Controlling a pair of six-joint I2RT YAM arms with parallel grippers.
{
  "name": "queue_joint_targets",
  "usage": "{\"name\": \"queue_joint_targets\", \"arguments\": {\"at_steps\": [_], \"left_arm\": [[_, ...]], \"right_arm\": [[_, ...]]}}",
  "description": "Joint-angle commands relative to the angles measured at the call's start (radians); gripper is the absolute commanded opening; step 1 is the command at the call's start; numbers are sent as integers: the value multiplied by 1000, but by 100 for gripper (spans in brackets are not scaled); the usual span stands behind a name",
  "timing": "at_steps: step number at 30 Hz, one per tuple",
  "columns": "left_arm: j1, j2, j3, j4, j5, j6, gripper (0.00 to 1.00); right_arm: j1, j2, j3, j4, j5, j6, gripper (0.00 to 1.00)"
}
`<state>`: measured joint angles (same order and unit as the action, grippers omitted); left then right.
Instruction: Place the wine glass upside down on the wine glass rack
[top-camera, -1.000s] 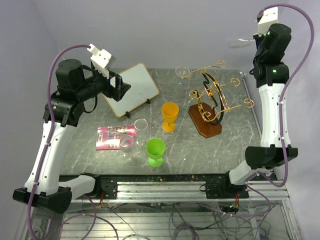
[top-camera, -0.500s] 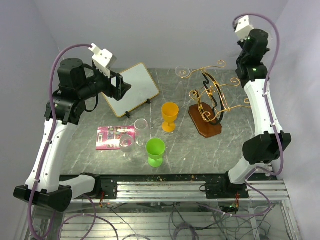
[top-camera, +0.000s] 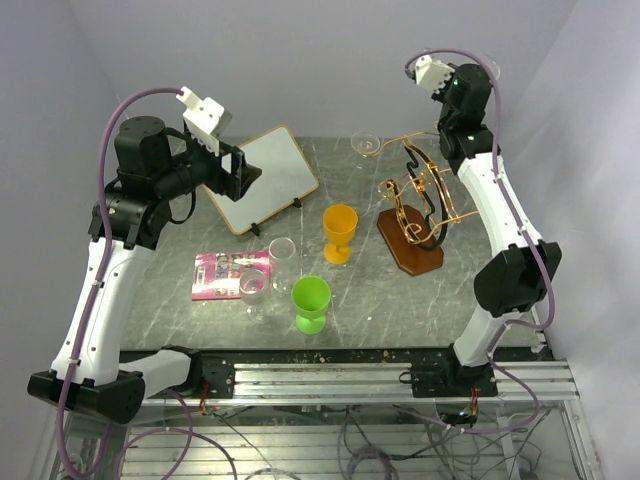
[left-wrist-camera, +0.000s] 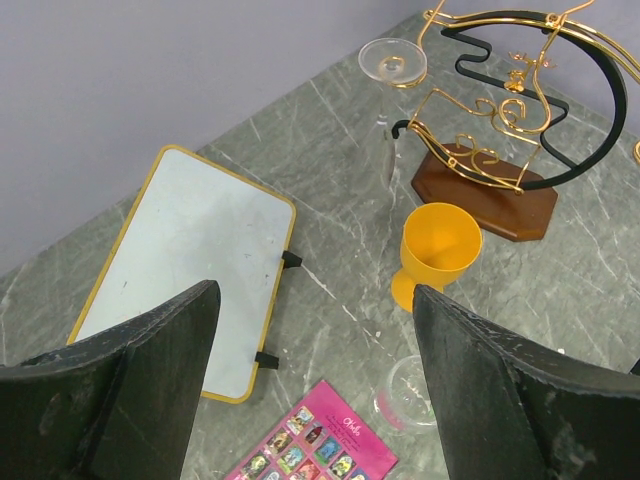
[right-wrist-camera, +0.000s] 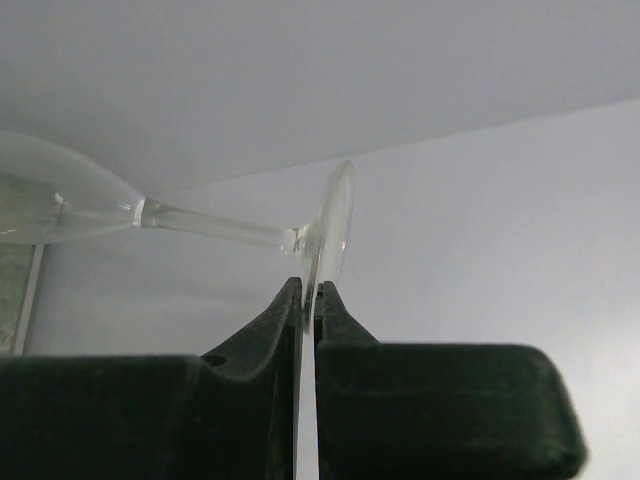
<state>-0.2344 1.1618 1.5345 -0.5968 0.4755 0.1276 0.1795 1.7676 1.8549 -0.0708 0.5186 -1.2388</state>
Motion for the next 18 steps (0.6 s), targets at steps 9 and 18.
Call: {"name": "queue_joint_targets", "arguments": {"at_steps": [9,18], "left_arm": [[15,10,14,6,19,10,88],[21,19,15,8,22,12,88]], "right_arm": [[32,76,35,22,-157,-105,0],[35,53,8,-89,-271,-105,0]]}}
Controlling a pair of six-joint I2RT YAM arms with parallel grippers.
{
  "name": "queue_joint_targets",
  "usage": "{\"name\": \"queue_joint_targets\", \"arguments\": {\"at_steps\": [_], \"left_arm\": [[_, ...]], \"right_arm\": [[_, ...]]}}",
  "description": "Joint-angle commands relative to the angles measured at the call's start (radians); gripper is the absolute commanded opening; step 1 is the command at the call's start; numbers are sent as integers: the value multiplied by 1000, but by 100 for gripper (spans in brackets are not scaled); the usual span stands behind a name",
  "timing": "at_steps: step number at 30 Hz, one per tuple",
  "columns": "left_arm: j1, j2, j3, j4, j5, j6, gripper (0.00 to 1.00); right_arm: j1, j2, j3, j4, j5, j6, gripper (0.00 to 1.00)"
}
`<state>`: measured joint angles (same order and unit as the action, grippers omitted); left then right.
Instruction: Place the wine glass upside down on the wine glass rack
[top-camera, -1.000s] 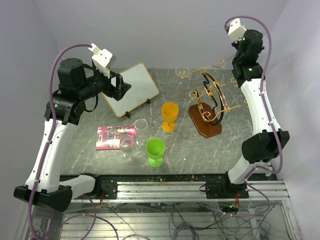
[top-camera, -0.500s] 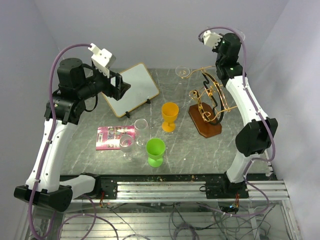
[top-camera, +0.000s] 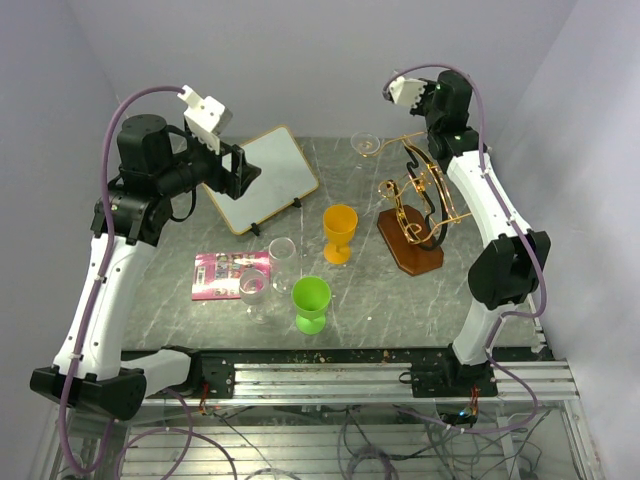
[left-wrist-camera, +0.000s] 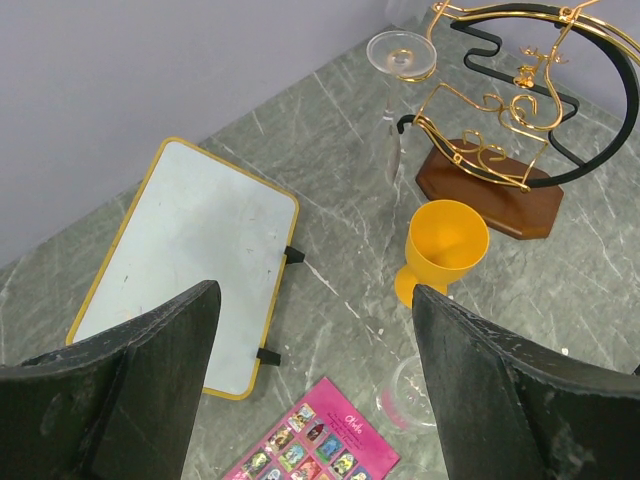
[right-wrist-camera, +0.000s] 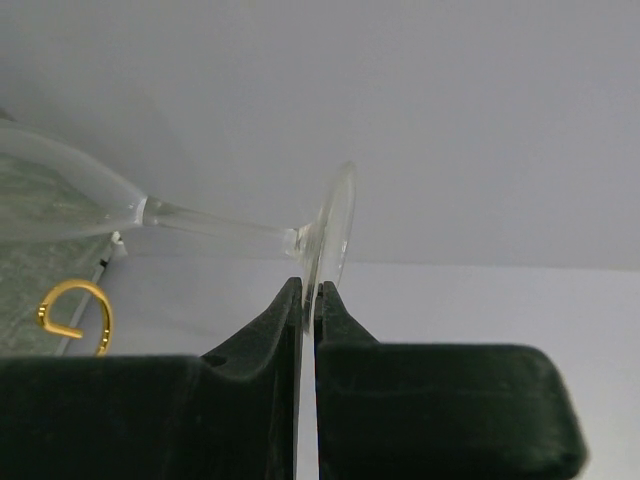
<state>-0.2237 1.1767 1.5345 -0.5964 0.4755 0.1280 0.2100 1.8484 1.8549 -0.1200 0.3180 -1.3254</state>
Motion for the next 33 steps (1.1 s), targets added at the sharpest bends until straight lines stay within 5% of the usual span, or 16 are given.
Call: {"name": "queue_joint_targets", "arguments": {"at_steps": [1,33], "left_arm": [[12,4,14,7,22,10,87],[24,-35,-35,36,39,10,88]], "right_arm": [[5,-34,4,-50,-77,-20,0],[13,-179,-179,-166,-83,-67,0]]}}
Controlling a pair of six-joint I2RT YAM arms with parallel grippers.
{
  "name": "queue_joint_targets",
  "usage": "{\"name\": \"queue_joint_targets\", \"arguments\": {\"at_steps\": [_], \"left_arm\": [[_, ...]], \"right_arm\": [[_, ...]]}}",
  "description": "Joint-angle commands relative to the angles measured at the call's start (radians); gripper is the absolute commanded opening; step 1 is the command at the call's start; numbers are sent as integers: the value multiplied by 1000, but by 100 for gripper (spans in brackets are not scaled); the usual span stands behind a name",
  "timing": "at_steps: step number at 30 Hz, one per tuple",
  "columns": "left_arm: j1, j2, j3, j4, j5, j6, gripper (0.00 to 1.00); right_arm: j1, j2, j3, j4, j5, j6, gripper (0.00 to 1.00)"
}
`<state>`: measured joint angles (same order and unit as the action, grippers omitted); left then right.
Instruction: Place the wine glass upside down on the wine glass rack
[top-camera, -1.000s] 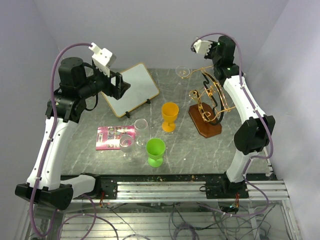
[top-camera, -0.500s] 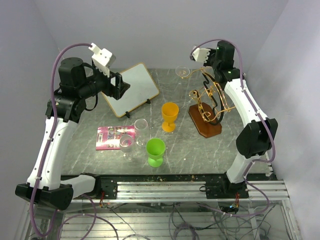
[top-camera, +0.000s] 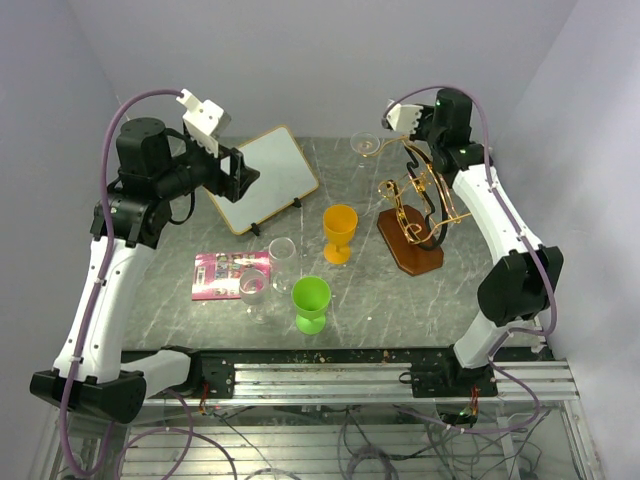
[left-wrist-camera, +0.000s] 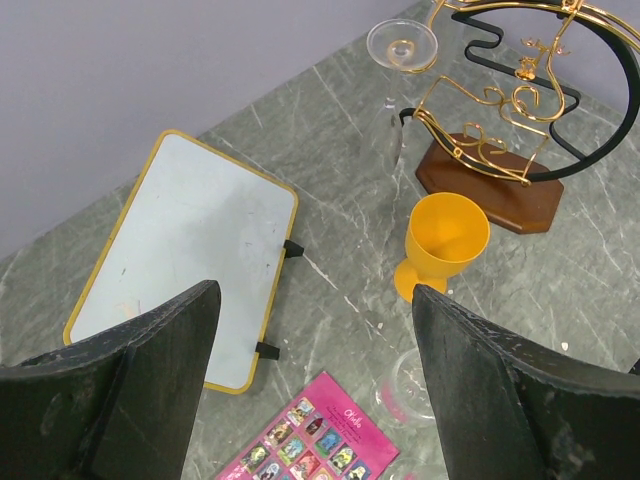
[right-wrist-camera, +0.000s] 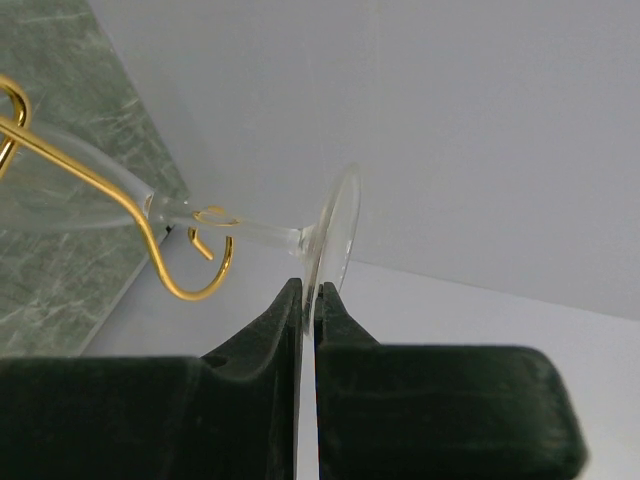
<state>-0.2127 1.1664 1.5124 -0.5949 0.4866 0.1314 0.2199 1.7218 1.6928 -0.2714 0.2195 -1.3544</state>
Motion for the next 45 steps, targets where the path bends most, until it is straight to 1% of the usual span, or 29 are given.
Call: {"name": "queue_joint_targets", "arguments": {"at_steps": [1,22,37,45], "left_arm": [[13,-25,-15,36,30,7,88],[32,-50,-35,52,43,-7,88],[33,-53,-40,49,41,-1,88],[35,-47,-36,46,40,2,88]], "right_arm": [[4,-55,-21,-15,19,-39,0],[-13,-76,-56,-11,88,-37,0],[-27,-38,-45,29,138,-57,0],[-31,9,-5,63,160,-51,0]]}}
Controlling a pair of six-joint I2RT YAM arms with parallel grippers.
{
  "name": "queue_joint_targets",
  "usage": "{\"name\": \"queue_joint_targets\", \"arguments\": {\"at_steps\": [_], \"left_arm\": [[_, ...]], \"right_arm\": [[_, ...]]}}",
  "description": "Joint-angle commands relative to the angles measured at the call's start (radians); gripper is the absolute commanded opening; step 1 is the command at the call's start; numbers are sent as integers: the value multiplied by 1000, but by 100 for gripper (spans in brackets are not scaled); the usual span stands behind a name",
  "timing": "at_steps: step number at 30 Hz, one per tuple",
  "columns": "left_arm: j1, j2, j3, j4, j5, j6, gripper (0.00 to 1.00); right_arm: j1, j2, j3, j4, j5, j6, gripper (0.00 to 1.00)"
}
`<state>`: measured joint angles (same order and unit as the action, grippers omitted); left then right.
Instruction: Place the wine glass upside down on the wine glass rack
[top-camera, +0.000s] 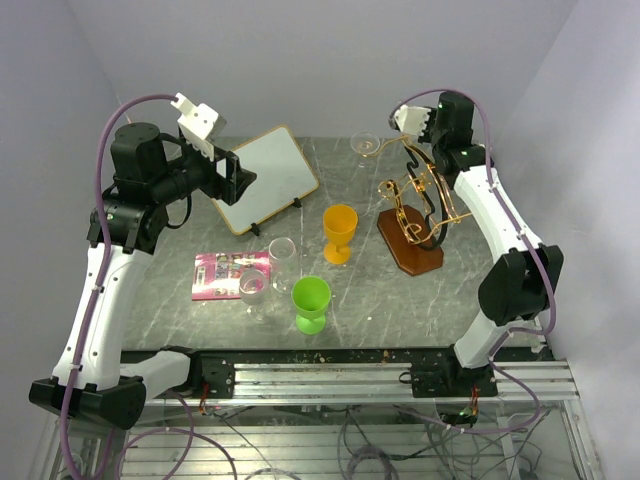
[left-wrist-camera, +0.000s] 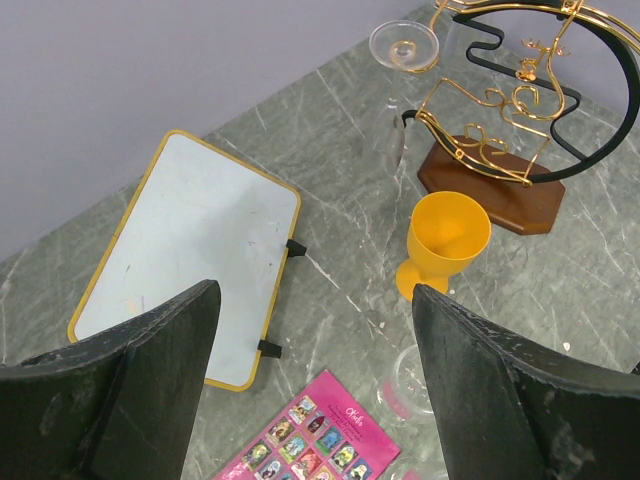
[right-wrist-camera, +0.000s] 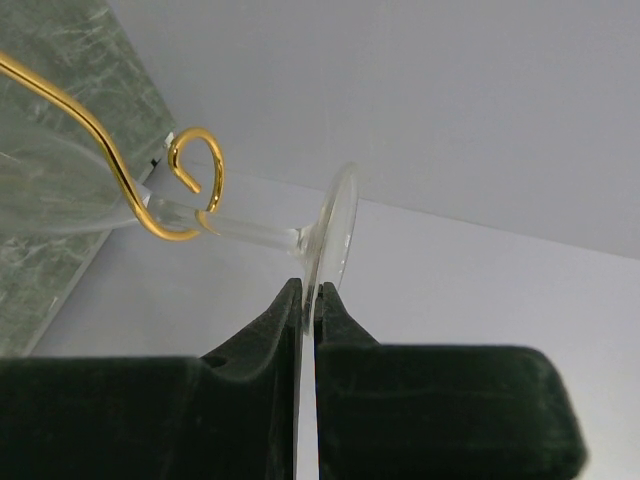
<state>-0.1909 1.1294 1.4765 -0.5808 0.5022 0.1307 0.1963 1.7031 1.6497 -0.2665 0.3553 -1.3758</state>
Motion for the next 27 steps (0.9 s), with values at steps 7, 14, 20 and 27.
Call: {"name": "queue_joint_targets", "arguments": {"at_steps": [7,14,20,27], "left_arm": [[14,-6,2,30,23,6,88],[19,-11,0,30,22,6,88],[22,-14,1,30,24,6,88],[22,-13,2,33,28,4,88]], "right_arm": [[-9,76,72,90,30,-35,0],[-7,109,110,83,5,-15,1],[-5,118,101,82,-10,-8,2],[4,112,86,44,-44,17,3]]}}
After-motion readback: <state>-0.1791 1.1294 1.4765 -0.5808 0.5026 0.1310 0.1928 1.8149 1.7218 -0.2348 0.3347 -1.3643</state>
